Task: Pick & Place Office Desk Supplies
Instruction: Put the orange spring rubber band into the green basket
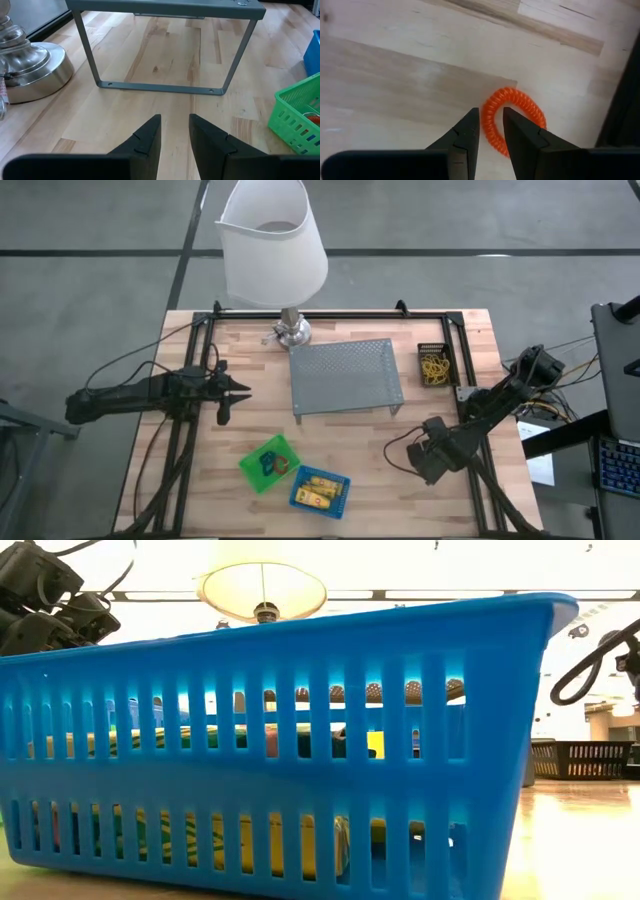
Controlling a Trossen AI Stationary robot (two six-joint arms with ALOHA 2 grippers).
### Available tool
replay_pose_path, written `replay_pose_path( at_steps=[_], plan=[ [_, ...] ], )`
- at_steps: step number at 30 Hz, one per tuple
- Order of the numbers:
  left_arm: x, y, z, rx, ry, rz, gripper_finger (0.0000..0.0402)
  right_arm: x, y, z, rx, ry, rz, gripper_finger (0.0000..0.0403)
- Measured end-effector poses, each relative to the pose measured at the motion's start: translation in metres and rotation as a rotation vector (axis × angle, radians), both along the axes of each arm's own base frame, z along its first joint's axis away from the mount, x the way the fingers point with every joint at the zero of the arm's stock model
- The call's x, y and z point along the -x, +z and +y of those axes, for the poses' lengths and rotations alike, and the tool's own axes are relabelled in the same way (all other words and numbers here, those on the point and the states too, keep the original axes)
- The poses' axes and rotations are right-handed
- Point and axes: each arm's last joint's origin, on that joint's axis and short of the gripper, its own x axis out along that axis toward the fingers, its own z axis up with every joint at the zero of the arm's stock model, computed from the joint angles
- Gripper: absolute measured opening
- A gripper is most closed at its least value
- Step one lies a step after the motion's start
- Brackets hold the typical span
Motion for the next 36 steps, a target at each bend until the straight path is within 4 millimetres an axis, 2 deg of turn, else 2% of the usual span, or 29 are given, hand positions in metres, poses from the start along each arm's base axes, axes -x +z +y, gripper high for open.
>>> replay_pose_path(
  at_steps=[11, 24, 36],
  plan=[
    [0.0, -0.0001, 0.0, 0.0, 0.0, 0.0, 0.0106, 0.0026, -0.0085, -0.0031, 0.002, -0.023, -0.024, 0.0078],
    [0.0, 0.0, 0.0, 0.0, 0.0, 0.0, 0.0106, 0.0013, -0.0072, -0.0021, -0.01, -0.047, -0.048, 0.003],
    [0.0, -0.0001, 0.0, 0.0, 0.0, 0.0, 0.0106, -0.0012, -0.0039, 0.0001, -0.032, -0.066, -0.084, 0.0029]
  ],
)
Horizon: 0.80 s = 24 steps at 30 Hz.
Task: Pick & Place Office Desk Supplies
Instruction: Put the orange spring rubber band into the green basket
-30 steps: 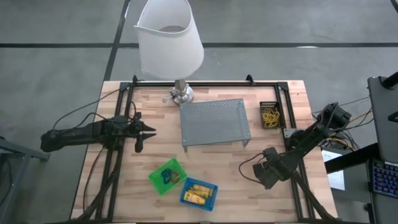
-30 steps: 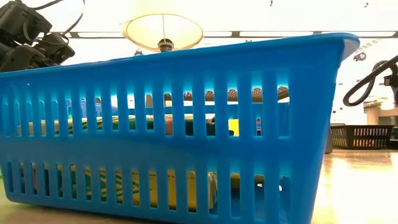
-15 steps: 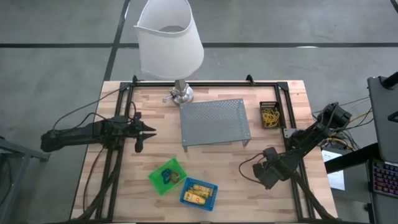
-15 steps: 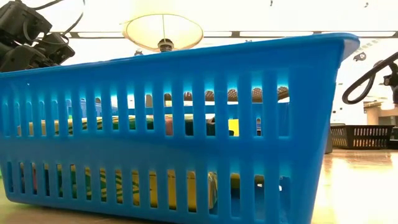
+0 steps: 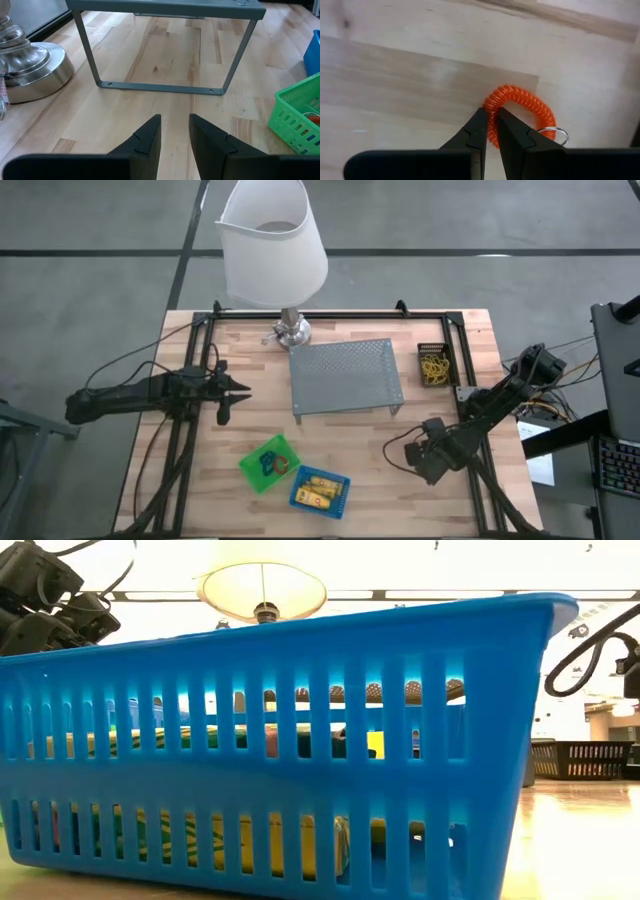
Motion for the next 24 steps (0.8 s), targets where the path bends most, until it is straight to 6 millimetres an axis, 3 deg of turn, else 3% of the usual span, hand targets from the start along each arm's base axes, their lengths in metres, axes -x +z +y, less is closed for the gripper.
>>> replay_pose_path(
  at_steps=[6, 12, 24],
  plan=[
    [0.0, 0.0, 0.0, 0.0, 0.0, 0.0, 0.0106, -0.007, 0.011, 0.004, 0.02, 0.006, -0.07, 0.0029],
    [0.0, 0.0, 0.0, 0.0, 0.0, 0.0, 0.0106, -0.023, 0.03, 0.013, 0.104, 0.026, -0.253, 0.0029],
    [0.0, 0.0, 0.0, 0.0, 0.0, 0.0, 0.0106, -0.07, 0.09, 0.037, 0.58, 0.34, -0.833, 0.0029]
  ],
)
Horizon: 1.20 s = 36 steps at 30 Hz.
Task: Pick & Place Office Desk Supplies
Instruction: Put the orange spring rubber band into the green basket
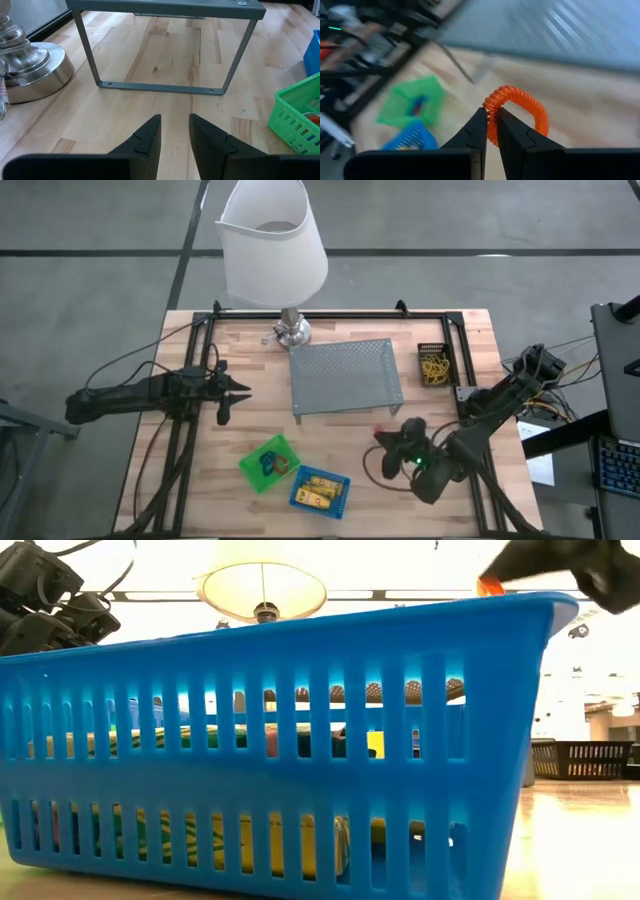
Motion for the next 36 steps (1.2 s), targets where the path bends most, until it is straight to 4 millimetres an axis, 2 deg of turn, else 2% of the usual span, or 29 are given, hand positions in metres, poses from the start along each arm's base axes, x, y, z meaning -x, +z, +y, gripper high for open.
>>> replay_pose_path(
  at_steps=[6, 13, 20, 27, 33, 36],
  plan=[
    [0.0, 0.0, 0.0, 0.0, 0.0, 0.0, 0.0106, -0.024, 0.02, 0.012, 0.264, 0.11, -0.119, 0.0029],
    [0.0, 0.0, 0.0, 0.0, 0.0, 0.001, 0.0106, -0.053, 0.017, 0.012, 0.468, 0.197, -0.154, 0.0029],
    [0.0, 0.0, 0.0, 0.0, 0.0, 0.0, 0.0106, -0.084, 0.007, 0.002, 0.515, 0.368, -0.205, 0.0029],
    [0.0, 0.0, 0.0, 0.0, 0.0, 0.0, 0.0106, -0.115, -0.001, -0.017, 0.57, 0.599, -0.358, 0.0029],
    [0.0, 0.0, 0.0, 0.0, 0.0, 0.0, 0.0106, -0.139, -0.018, -0.037, 0.517, 0.603, -0.34, 0.0029],
    [0.0, 0.0, 0.0, 0.0, 0.0, 0.0, 0.0106, -0.156, -0.029, -0.04, 0.515, 0.668, -0.329, 0.0029]
  ],
)
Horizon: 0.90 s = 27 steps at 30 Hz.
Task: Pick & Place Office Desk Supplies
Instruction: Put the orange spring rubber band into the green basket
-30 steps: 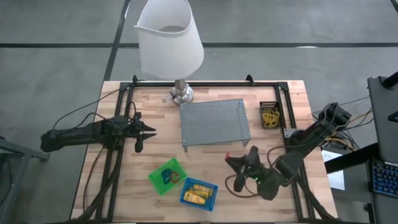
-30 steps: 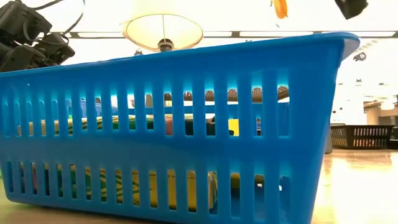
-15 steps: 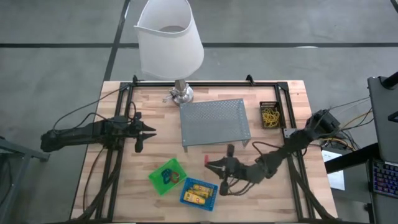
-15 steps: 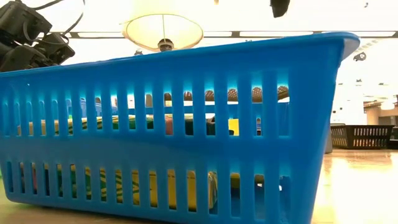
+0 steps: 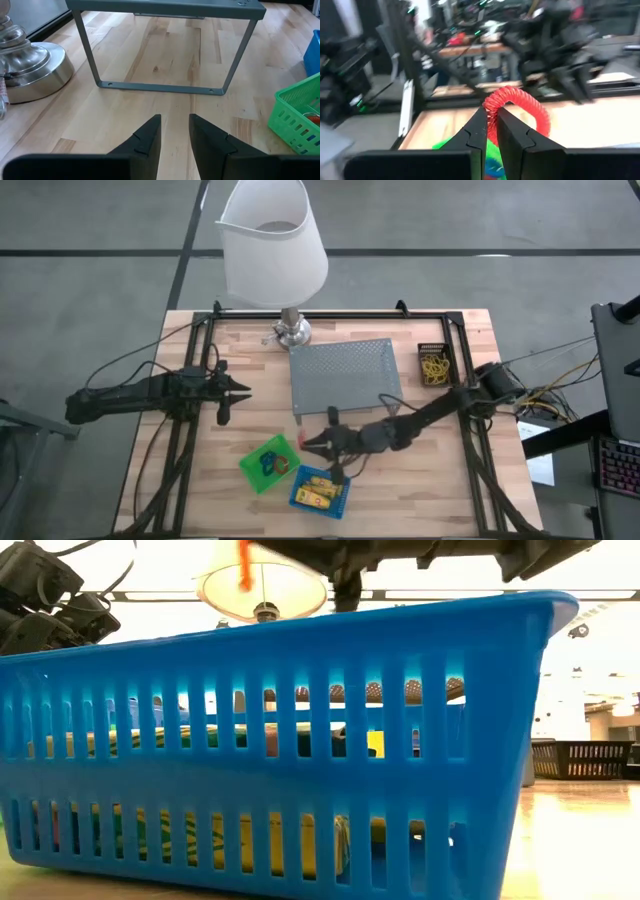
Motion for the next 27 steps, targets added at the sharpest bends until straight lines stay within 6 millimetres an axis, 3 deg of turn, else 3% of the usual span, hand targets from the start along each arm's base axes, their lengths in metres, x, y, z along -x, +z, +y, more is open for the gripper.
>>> replay_pose_path(
  at_steps=[9, 15, 20, 27],
  plan=[
    [0.0, 0.0, 0.0, 0.001, 0.0, 0.003, 0.0106, -0.061, -0.028, 0.007, 0.036, 0.048, 0.093, 0.0029],
    [-0.001, -0.001, 0.0, 0.002, 0.0, 0.014, 0.0106, -0.097, -0.033, 0.015, 0.016, 0.023, 0.303, 0.0029],
    [-0.001, -0.001, 0.0, 0.003, 0.0, 0.017, 0.0106, -0.116, -0.041, 0.022, 0.064, 0.01, 0.486, 0.0029],
    [-0.001, -0.001, 0.0, 0.003, 0.0, 0.019, 0.0106, -0.131, -0.038, 0.021, 0.016, -0.043, 0.631, 0.0029]
  ],
)
